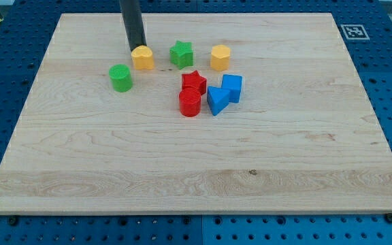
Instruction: Separate the blue blocks from each other
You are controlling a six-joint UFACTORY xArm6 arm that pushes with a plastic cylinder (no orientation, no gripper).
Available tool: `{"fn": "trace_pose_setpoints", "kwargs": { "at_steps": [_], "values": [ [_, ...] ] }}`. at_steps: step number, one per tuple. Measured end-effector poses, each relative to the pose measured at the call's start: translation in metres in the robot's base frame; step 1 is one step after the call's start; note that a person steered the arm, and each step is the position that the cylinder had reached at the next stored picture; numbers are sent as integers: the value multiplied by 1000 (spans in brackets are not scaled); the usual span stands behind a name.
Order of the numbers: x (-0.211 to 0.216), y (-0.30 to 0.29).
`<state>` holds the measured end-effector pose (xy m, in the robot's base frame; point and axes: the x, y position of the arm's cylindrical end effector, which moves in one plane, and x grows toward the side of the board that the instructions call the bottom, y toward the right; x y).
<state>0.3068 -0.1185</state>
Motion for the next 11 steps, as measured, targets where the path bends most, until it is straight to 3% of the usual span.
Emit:
{"fn": "trace_pose_setpoints", "kwargs": {
  "at_steps": [1,2,3,4,7,9,11],
  "values": [
    [-42,12],
    [-49,83],
    [-29,182],
    [23,231],
    [73,156],
    [137,160],
    [146,164]
  ]
}}
